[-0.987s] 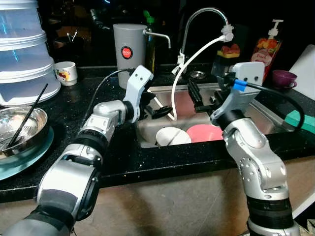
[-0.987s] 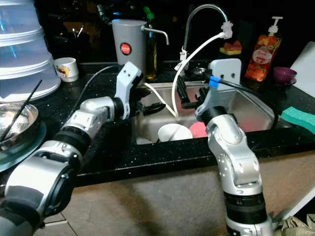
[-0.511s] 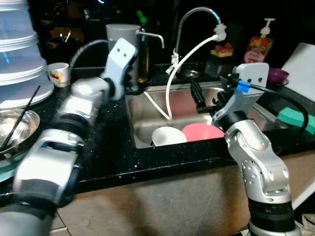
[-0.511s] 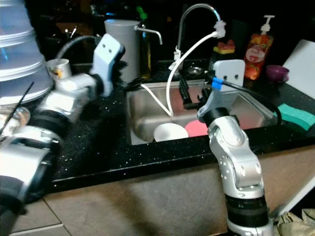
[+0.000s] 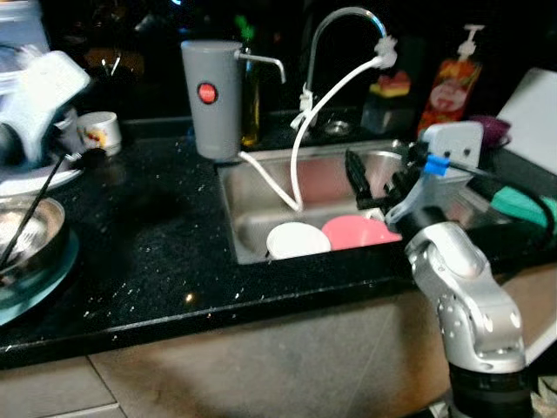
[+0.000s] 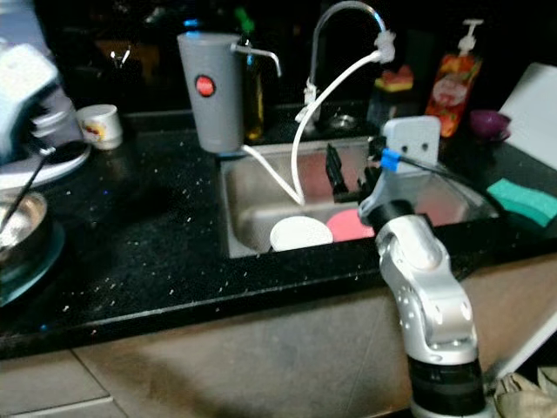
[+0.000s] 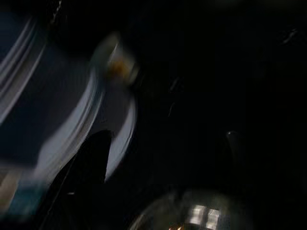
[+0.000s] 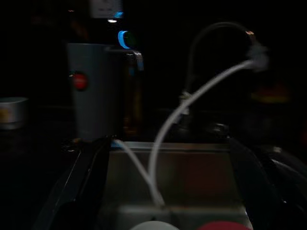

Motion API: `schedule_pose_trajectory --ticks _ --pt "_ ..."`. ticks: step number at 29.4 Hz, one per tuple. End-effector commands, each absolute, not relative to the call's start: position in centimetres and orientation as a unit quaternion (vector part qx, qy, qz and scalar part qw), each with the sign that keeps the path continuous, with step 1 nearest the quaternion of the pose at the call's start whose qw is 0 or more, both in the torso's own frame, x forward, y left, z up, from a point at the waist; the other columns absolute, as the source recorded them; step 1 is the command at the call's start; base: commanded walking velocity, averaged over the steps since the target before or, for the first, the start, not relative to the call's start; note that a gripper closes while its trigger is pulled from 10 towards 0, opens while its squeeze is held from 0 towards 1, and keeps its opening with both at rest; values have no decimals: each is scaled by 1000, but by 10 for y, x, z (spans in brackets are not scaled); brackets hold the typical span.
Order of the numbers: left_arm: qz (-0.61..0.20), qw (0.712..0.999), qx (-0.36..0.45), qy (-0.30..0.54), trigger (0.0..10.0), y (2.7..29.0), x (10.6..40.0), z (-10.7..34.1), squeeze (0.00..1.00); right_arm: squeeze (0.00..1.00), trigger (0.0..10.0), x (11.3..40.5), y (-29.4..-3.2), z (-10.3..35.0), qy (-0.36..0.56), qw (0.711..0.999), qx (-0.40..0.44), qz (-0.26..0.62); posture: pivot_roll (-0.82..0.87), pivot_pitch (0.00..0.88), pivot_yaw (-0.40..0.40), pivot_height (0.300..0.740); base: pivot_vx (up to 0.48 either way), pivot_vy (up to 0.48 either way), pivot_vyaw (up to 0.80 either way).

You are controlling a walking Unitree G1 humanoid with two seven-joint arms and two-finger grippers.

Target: Kitchen organization

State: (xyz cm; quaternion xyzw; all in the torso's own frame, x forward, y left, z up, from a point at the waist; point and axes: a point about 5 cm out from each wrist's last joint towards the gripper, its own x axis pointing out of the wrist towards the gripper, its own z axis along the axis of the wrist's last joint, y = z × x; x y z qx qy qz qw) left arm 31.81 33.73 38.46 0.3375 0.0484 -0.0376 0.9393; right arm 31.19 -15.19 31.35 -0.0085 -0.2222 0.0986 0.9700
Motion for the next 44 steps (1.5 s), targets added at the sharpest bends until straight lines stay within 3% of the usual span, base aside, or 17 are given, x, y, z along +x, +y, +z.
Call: schedule_pose_trajectory --ticks 1,6,10,18,35,37,38,40,41,44 --pt "-13 941 333 62 10000 348 305 390 0 0 10000 313 -148 312 -223 969 -10 106 207 115 6 740 0 0 0" --pt "15 949 300 93 10000 362 291 382 0 0 10000 314 -145 310 -221 969 -7 113 219 115 1 740 0 0 0" --pt "5 966 218 137 10000 375 281 361 0 0 10000 315 -143 309 -219 968 -5 122 237 118 -16 740 0 0 0" --pt "-15 966 168 196 10000 379 281 332 0 0 10000 316 -141 310 -220 967 -5 126 228 118 -19 740 0 0 0" --pt "-19 980 79 183 9804 362 327 305 0 0 10000 318 -140 313 -224 967 -1 125 200 120 -18 740 0 0 0" --pt "-25 981 72 176 7373 356 335 304 0 0 10000 317 -140 314 -225 966 -1 124 196 120 -17 740 0 0 0" --pt "-25 982 69 174 1686 355 337 305 0 0 10000 316 -141 314 -225 967 -2 123 190 117 -13 740 0 0 0" --pt "-22 982 70 172 1098 354 339 304 0 0 10000 316 -141 314 -225 967 -2 121 190 117 -13 740 0 0 0" --pt "-20 983 67 172 0 353 341 303 0 0 10000 316 -142 314 -226 967 -2 119 187 116 -11 740 0 0 0" --pt "-16 983 60 174 0 352 345 300 0 0 10000 315 -144 314 -227 967 -2 116 182 114 -8 740 0 0 0"
